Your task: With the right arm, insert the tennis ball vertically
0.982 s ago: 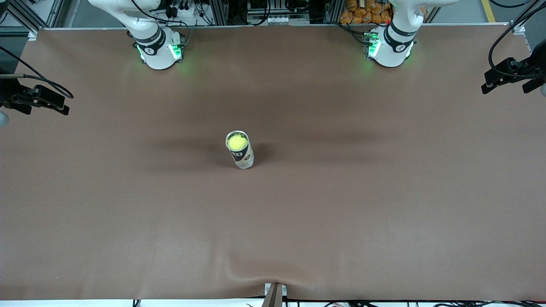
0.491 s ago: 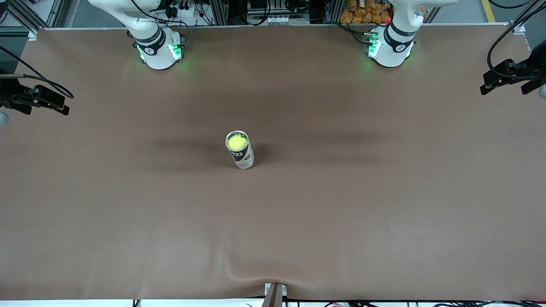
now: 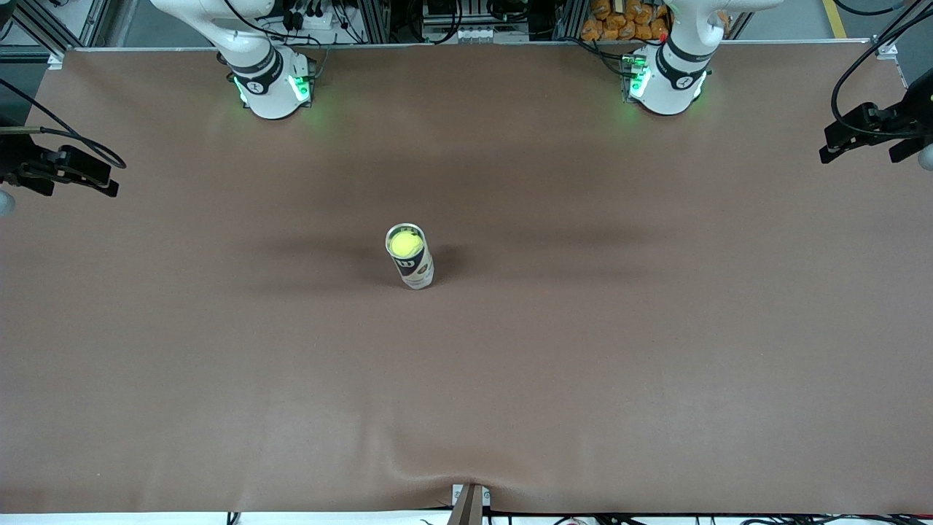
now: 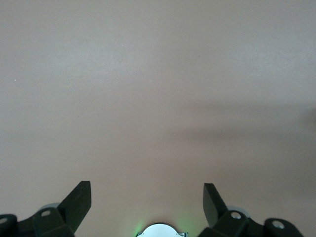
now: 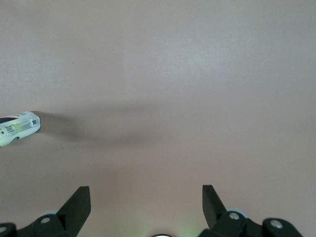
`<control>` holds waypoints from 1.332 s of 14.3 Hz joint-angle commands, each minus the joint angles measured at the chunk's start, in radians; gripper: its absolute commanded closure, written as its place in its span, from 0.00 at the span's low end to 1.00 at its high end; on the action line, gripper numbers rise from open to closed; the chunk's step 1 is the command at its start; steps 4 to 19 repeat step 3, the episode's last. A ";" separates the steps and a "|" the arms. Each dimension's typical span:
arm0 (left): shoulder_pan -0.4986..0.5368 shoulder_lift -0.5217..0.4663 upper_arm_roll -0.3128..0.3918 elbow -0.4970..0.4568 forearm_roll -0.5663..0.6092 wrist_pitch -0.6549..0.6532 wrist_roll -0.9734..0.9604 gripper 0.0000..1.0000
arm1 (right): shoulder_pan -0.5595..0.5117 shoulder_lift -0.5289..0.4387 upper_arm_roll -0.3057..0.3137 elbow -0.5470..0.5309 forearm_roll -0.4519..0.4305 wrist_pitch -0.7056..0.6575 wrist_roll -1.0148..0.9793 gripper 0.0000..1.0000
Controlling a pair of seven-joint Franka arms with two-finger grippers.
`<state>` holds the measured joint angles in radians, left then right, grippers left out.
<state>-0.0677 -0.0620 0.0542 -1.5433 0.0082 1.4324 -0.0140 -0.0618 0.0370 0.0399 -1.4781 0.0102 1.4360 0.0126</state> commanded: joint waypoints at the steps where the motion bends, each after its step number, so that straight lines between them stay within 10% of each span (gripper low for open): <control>1: -0.003 0.005 0.003 0.011 -0.007 0.007 0.006 0.00 | -0.016 0.003 0.012 0.007 0.011 -0.002 0.015 0.00; 19: -0.003 0.005 0.003 0.011 -0.008 0.007 0.006 0.00 | -0.016 0.003 0.012 0.007 0.011 -0.002 0.015 0.00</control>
